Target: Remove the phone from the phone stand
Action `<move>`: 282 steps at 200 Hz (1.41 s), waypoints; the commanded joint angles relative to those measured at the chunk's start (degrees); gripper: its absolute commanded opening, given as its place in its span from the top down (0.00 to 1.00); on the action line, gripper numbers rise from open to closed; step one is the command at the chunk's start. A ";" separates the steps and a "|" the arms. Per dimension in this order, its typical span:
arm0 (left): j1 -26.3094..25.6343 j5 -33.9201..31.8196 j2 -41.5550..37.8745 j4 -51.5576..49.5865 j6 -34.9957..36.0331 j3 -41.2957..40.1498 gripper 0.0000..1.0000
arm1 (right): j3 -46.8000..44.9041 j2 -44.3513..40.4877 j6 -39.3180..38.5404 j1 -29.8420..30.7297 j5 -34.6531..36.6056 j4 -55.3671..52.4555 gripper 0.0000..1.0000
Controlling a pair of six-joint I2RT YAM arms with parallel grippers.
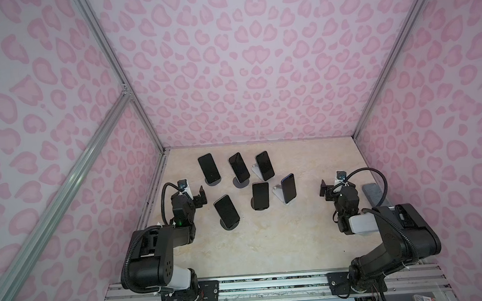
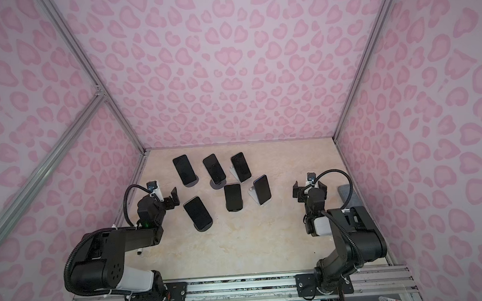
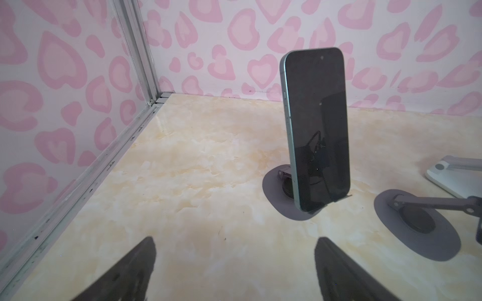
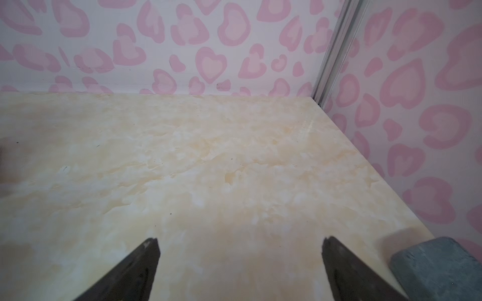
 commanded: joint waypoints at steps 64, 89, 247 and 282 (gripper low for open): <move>-0.07 0.35 0.09 0.77 0.13 0.38 0.02 | 0.15 0.00 0.04 0.07 0.04 0.75 0.00; -0.07 0.35 0.08 0.81 0.26 0.40 0.03 | 0.22 0.02 0.05 0.00 -0.01 0.79 0.00; -0.39 -0.30 0.01 0.88 0.39 0.37 0.02 | 0.47 0.15 0.36 -0.33 -0.70 0.28 0.00; -0.29 -0.18 0.03 0.87 0.26 0.37 0.02 | 0.59 0.07 0.82 -1.16 -2.28 -0.02 0.00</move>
